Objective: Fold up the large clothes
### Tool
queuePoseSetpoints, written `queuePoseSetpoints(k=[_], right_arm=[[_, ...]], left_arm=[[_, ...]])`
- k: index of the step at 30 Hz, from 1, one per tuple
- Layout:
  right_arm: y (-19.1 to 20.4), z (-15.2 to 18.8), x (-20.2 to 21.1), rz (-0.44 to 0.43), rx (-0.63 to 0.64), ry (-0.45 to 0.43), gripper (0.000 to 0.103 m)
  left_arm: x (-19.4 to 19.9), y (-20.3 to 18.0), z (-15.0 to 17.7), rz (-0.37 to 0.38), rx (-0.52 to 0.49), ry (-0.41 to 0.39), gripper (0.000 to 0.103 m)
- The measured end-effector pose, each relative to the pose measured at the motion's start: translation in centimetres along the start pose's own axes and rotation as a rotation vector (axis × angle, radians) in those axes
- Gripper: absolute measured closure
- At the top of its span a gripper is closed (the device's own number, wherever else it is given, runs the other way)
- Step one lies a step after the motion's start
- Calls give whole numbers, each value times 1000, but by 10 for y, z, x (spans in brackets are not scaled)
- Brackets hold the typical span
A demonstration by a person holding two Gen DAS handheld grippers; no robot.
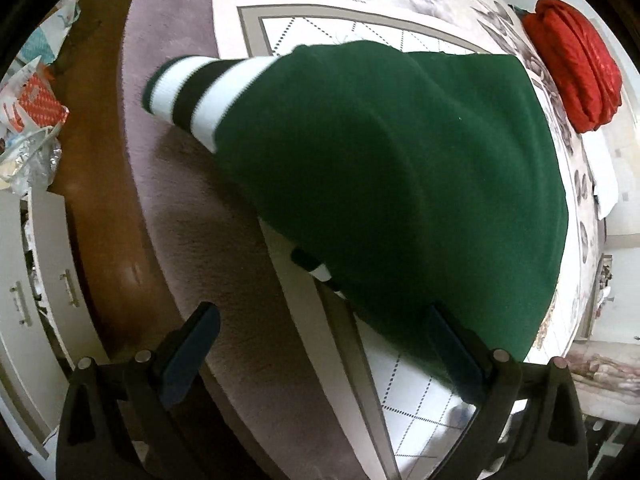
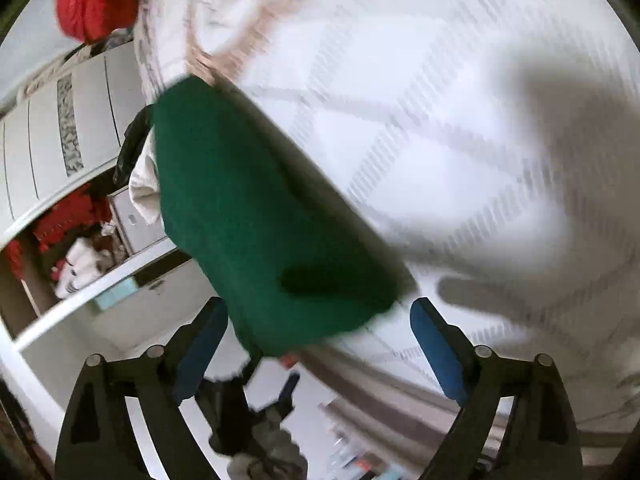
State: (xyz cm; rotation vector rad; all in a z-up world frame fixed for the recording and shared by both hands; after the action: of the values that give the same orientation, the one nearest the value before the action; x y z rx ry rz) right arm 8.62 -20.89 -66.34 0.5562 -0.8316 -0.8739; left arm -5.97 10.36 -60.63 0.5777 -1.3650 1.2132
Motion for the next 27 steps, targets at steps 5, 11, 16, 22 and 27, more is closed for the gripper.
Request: queuePoseSetpoints(k=[5,11,16,22,27], right_arm=[[-5,-9,-58,-166,87,13,4],[20,-25,-76,-305,87,-118,50],[27,-25,-74,-414,-80,-113,67],[54,-4,-69,-476,-230,-78,68],[63,6,-81,-439,-228,-60,68]], left_arm=[[-2,-6,-4,1,-36,-1,0],[-5,-11,-9,41,-42,-10,0],[-3,-16,-7,114,-8,-34,0],[-10,-15,-13,369,96,-59,0],[-36,-18,-34,524,159,-121,0]])
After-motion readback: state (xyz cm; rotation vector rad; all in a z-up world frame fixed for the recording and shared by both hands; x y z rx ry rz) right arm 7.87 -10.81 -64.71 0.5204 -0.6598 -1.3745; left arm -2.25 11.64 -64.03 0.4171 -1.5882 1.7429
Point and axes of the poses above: each gripper's, at about its wrist camera, not at the fingertips, and x roughly against the way its jaws point, y to its left, z to its underside, the point moved 5 cm from there along -x, roughly the way its jaws point, and after that the axes turned 14 degrees about y, right-handed, at the moved point
